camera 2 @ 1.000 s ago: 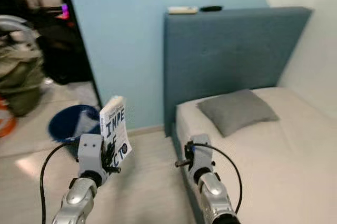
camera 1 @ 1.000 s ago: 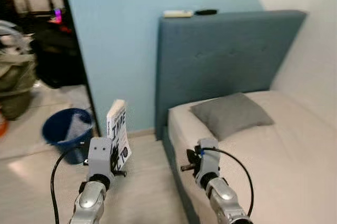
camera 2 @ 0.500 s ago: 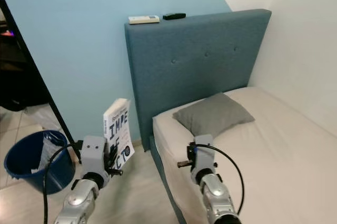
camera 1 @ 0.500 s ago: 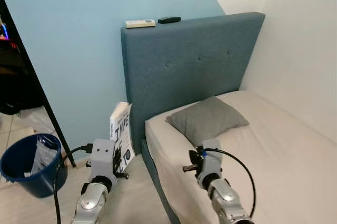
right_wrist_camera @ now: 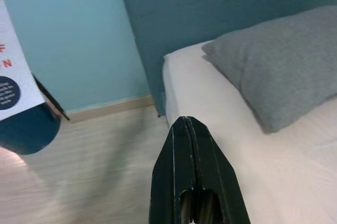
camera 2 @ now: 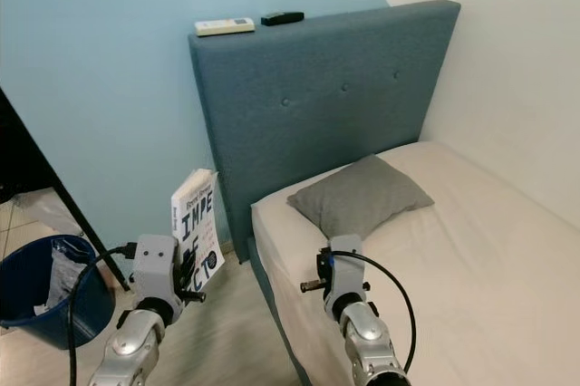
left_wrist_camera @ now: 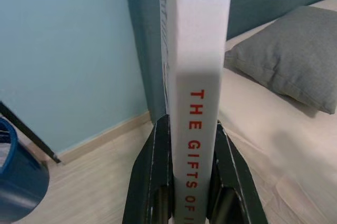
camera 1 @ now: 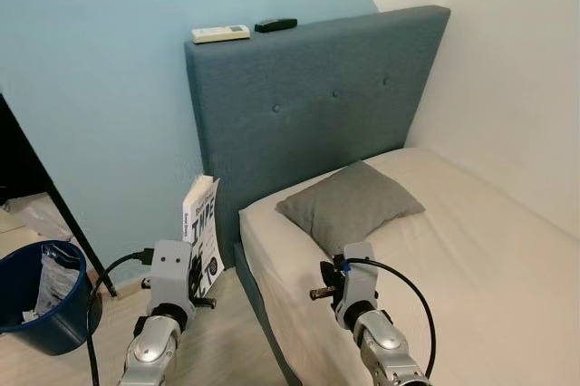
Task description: Clean up the room
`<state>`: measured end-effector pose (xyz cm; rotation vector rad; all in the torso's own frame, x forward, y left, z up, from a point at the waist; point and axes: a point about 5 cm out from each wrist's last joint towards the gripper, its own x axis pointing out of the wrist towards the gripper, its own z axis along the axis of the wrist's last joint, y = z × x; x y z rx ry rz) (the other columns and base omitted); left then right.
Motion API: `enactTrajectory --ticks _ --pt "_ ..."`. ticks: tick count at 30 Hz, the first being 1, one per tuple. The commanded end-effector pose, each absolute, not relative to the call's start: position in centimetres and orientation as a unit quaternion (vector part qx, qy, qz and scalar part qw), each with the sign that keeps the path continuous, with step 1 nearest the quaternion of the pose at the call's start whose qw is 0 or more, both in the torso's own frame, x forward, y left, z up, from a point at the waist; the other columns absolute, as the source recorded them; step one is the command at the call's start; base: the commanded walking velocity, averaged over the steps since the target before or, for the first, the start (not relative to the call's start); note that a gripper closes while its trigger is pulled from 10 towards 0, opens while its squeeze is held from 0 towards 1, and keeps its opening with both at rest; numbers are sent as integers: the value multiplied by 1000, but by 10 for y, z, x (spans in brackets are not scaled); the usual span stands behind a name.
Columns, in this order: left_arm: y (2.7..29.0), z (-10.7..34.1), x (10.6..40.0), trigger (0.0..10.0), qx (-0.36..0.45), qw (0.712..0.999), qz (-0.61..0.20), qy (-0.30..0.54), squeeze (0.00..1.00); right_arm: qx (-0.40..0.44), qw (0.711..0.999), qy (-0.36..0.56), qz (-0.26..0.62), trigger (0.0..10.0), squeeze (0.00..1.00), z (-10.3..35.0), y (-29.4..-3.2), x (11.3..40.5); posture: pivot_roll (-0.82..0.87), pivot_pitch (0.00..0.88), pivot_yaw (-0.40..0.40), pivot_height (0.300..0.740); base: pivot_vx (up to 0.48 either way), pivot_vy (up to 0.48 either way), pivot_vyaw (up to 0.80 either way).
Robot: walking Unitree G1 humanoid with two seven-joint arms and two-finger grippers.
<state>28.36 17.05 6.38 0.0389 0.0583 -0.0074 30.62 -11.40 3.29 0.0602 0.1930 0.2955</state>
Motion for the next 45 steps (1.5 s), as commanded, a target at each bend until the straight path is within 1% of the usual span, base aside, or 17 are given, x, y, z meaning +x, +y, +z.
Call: enactTrajectory --ticks 1,26,30,32,33,45 --pt "172 66 283 10000 27 999 -5 19 0 34 983 106 147 10000 0 28 -113 303 7 74 -34 740 0 0 0" --pt "178 64 288 10000 15 999 -2 37 0 47 983 106 144 10000 0 30 -114 304 1 73 -24 740 0 0 0" --pt "178 63 288 10000 28 999 -3 39 0 46 983 106 143 10000 0 30 -115 304 -1 73 -26 740 0 -480 0" --pt "178 63 288 10000 28 999 -3 39 0 46 983 106 143 10000 0 30 -115 304 -1 73 -26 740 0 -480 0" --pt "178 62 289 10000 15 999 1 42 0 46 983 105 143 10000 0 30 -115 305 -1 74 -26 740 0 -480 0" --pt "181 61 290 10000 5 999 2 48 0 47 983 105 146 10000 0 31 -113 305 3 67 -27 740 0 0 0"
